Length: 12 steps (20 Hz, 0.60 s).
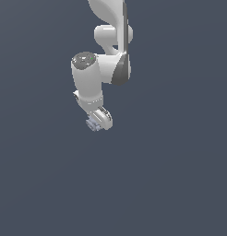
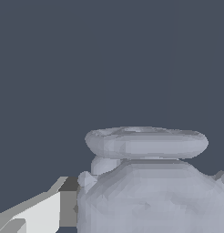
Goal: Pick up the object and move it to a goal position.
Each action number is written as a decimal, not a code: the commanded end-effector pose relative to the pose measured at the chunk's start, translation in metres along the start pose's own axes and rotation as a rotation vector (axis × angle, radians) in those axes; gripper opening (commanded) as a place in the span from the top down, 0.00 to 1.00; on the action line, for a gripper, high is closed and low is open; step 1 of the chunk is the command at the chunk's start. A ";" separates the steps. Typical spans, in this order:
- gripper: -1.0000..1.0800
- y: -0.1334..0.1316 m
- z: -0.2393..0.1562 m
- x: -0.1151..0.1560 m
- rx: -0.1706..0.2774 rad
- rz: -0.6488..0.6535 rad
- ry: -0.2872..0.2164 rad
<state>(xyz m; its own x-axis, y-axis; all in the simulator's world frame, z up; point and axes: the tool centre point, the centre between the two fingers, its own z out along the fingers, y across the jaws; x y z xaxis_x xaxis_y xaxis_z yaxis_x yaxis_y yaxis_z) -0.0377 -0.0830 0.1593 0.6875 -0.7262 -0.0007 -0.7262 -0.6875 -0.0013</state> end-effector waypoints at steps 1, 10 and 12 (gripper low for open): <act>1.00 0.010 -0.029 0.007 0.000 0.001 0.000; 1.00 0.043 -0.129 0.032 -0.001 0.002 0.000; 1.00 0.049 -0.151 0.037 -0.001 0.002 0.000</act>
<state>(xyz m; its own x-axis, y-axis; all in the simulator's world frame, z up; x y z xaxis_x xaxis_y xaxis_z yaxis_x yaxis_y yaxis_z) -0.0465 -0.1376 0.2936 0.6861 -0.7275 0.0004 -0.7275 -0.6861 -0.0013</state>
